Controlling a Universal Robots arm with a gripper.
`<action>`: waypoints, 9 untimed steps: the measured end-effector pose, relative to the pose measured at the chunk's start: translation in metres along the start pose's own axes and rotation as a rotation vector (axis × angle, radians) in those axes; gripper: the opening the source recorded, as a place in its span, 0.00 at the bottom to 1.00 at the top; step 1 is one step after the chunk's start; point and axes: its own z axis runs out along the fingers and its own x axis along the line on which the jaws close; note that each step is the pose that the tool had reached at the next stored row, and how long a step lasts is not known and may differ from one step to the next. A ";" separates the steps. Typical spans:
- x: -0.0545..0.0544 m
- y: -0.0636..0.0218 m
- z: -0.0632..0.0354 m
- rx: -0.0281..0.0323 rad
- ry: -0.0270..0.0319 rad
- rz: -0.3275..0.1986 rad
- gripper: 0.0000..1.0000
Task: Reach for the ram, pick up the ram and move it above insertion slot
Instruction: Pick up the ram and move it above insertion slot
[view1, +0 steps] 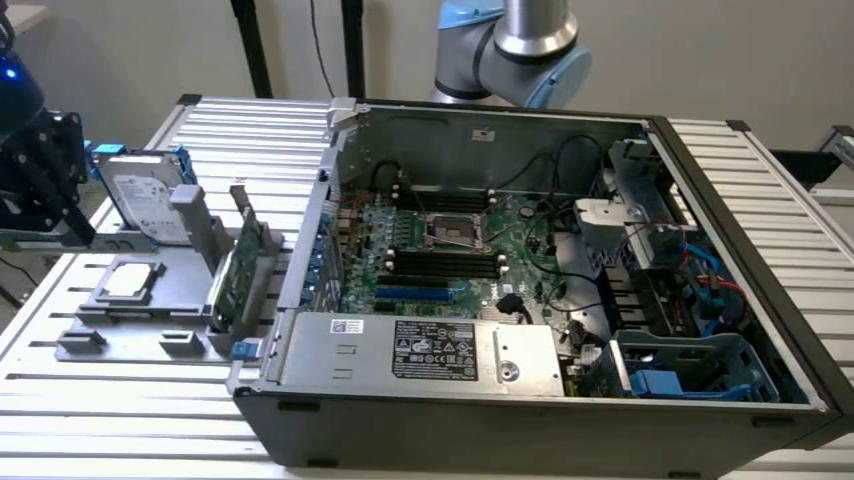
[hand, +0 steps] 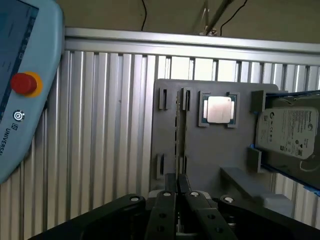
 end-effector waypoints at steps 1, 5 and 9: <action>0.000 -0.0017 -0.0029 0.0000 -0.0001 -0.001 0.13; -0.002 -0.0100 -0.0105 0.0000 -0.0003 -0.002 0.13; -0.004 -0.0180 -0.0166 -0.0003 -0.0005 -0.002 0.13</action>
